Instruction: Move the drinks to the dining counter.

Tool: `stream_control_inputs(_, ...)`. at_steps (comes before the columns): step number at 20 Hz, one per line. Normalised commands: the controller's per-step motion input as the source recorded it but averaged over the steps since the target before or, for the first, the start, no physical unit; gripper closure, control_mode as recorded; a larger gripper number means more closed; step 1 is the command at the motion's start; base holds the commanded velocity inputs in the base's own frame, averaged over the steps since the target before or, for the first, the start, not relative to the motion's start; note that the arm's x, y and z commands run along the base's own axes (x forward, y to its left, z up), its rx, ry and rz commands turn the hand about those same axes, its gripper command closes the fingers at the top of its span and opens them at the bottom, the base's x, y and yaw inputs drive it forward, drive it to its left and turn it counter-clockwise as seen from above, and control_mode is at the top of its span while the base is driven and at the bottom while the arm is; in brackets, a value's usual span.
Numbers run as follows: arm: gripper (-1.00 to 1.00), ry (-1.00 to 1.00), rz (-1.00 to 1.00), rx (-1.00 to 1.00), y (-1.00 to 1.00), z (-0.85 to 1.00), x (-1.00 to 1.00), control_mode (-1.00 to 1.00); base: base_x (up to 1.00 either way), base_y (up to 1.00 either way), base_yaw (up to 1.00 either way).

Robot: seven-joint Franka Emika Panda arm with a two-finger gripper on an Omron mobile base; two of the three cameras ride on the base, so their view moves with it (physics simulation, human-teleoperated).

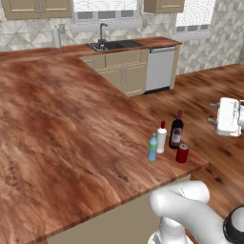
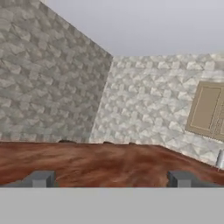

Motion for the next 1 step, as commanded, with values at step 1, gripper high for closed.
stream_control_inputs(1,-1.00,-0.04,0.00,0.00,0.00,0.59,0.00,-1.00,0.00,0.00,0.00)
